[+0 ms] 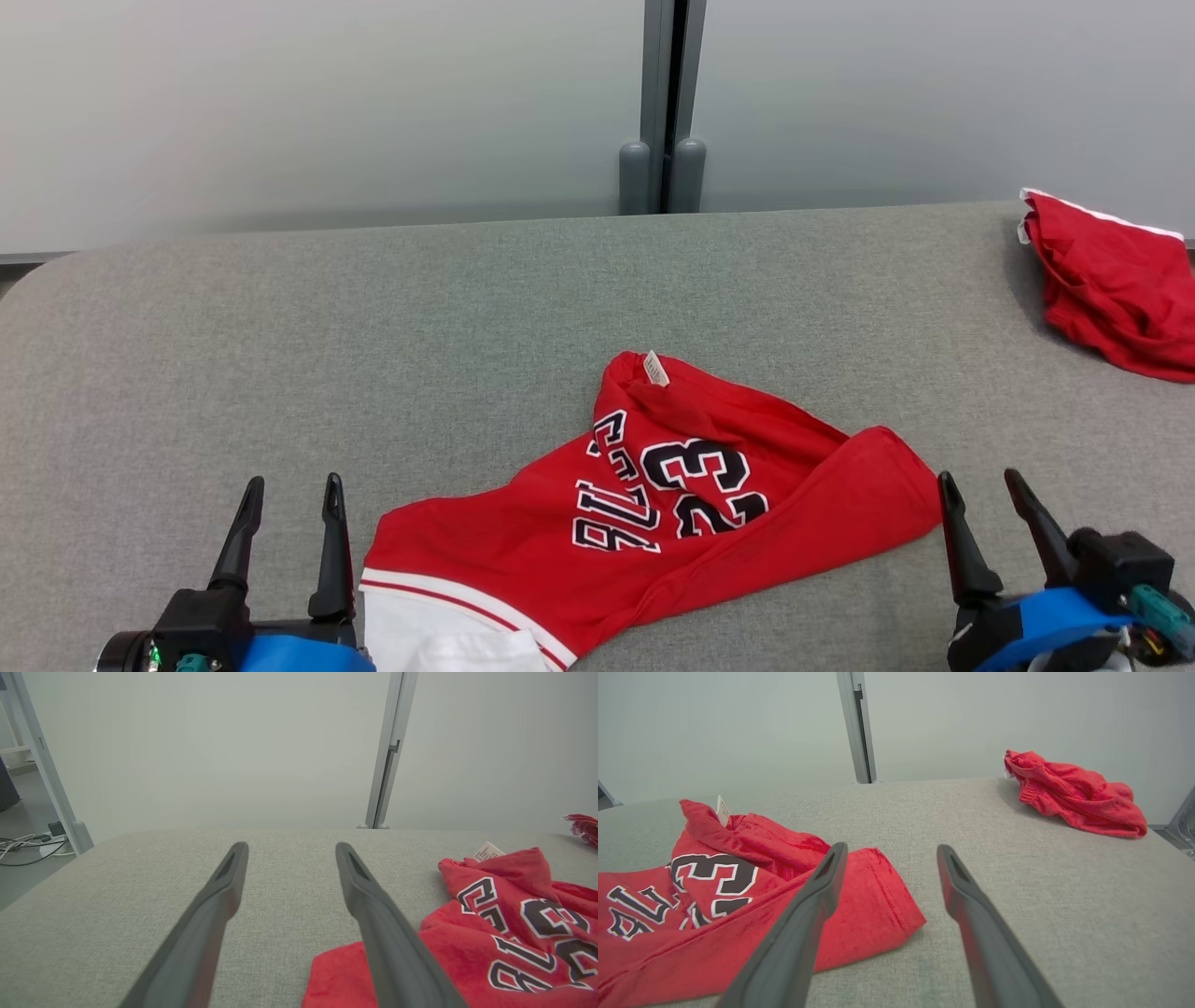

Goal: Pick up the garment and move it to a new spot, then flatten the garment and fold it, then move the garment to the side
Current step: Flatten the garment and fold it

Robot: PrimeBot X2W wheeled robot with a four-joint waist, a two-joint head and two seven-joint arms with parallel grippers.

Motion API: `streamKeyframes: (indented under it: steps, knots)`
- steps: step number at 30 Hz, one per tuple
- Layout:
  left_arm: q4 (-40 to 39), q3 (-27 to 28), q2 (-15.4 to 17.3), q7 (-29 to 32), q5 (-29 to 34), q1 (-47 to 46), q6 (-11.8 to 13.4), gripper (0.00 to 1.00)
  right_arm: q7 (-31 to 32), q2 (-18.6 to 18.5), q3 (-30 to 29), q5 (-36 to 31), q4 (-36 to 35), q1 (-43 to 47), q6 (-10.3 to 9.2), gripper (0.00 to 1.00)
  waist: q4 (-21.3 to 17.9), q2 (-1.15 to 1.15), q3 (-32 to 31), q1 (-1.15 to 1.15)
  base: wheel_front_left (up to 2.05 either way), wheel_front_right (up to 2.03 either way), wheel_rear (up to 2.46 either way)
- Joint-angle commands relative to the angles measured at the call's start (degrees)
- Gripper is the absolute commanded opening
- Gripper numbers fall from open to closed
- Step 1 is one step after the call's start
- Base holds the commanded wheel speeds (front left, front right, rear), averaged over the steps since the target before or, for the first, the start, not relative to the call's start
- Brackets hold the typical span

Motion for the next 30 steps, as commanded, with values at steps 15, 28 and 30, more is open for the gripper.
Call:
streamKeyframes:
  steps: [15,28,30]
  knots:
    - [-0.1,-1.3,-0.4,-0.1,0.2,-3.5,-0.5,1.00,10.5,-9.2,10.3,4.6,10.6,-15.4,0.02,1.00,3.4,0.00,4.1,0.00,0.00,0.00,0.00]
    - [0.3,-2.9,-0.4,-0.1,-1.0,-5.2,-0.6,1.00,15.2,-11.7,19.3,13.1,21.4,-19.7,0.03,0.00,5.9,0.00,6.4,0.00,0.00,0.00,0.00]
    - [0.4,-3.3,-0.4,-0.1,-1.2,-5.3,-0.5,1.00,13.7,-12.3,20.0,14.0,21.7,-20.7,0.03,0.00,6.1,0.00,6.6,0.00,0.00,0.00,0.00]
